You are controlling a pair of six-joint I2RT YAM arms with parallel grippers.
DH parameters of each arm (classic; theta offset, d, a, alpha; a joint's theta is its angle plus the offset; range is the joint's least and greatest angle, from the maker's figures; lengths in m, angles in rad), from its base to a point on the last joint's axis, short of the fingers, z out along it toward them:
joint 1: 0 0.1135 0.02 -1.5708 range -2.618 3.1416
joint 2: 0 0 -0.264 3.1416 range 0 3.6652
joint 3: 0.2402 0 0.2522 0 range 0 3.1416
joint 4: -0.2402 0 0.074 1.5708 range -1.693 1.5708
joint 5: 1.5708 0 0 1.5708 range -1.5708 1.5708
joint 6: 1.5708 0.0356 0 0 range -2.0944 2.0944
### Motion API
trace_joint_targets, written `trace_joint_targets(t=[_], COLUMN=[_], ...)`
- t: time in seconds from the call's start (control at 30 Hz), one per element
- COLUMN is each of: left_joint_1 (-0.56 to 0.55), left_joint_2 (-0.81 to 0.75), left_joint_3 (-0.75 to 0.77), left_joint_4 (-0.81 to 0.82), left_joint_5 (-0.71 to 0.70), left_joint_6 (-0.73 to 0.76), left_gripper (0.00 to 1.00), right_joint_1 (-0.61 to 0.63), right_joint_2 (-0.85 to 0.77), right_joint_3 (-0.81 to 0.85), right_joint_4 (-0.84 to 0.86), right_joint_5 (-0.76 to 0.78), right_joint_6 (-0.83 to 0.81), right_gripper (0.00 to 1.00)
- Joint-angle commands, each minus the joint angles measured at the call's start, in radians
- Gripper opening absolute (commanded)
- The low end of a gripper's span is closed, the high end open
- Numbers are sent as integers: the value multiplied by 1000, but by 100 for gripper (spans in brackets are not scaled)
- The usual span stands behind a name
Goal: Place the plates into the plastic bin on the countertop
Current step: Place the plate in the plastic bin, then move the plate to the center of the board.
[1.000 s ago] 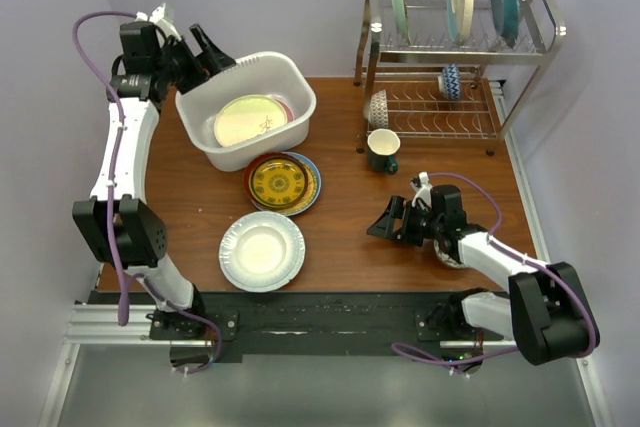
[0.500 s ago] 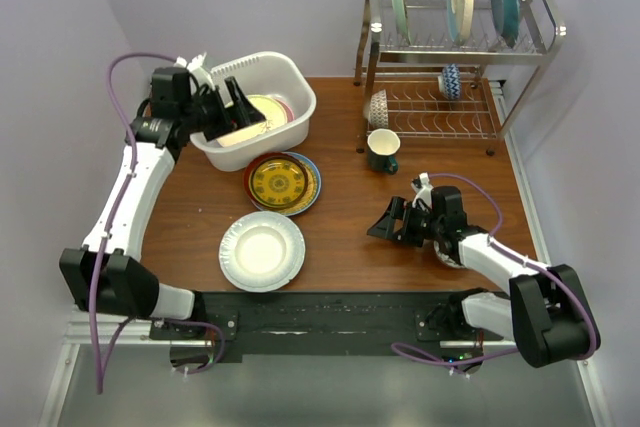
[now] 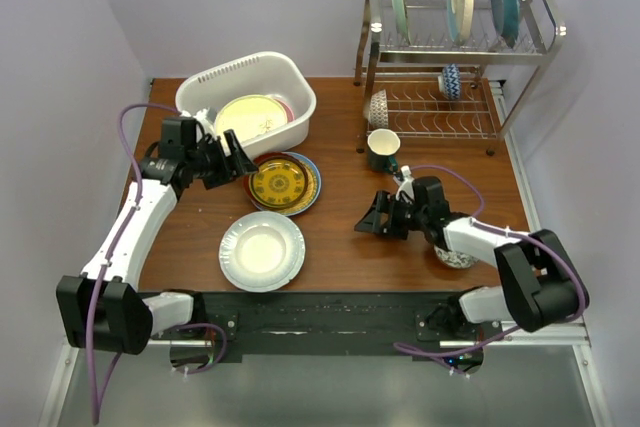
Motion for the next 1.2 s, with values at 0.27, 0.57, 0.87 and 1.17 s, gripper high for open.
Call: trace_joint_targets(t=[0.27,0.57,0.87,1.17], left_joint_1=[-1,-15,-43,-76], left_joint_2=[-60,-36,58,170], left_joint_3=[-196,-281,-246,-196], left_joint_4=[84,228,322,386], left_joint_5=[-85,-91,-96,-116], left_joint_6=[-26,-98,-128,-141], left_gripper=[65,56,49,45], right_joint_1=[61,81,81,83], right_joint_2=[295,326,343,347], right_joint_3=[124,159,138,127], right_joint_4=[7,26,55,67], right_joint_5=[110,111,94,87], right_joint_6=[88,113,113,111], right_gripper=[74,72,71,71])
